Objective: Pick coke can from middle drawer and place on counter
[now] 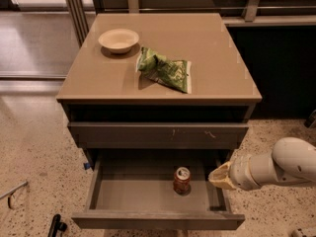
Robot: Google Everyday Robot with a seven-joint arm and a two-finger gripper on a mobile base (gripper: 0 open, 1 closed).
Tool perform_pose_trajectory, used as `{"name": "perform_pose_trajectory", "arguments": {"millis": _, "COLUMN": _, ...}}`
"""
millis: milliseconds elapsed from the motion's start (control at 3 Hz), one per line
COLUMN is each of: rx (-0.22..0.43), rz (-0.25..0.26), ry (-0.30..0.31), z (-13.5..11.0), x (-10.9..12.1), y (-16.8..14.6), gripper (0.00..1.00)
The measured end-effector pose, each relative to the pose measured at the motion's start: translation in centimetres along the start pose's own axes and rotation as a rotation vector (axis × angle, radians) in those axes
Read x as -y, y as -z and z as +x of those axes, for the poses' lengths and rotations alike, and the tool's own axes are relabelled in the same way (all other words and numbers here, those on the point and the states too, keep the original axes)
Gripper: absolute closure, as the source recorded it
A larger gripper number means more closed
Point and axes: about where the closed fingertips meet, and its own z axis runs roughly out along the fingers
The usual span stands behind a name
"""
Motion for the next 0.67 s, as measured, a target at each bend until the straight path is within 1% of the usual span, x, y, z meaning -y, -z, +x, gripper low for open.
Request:
{"name": "perform_pose_trajectory", "arguments": {"millis": 333, "rx": -0.028, "rz": 0.023, "ry": 0.023, "z": 1.5, "x": 0.9, "y": -2.7, "gripper": 0.81}}
{"name": "perform_pose_trajectory", "arguments": {"millis": 667, "rx": -0.037, "rz": 0.037, "ry": 0.026, "z": 3.2, "x": 2.0, "y": -6.0, "gripper": 0.58}}
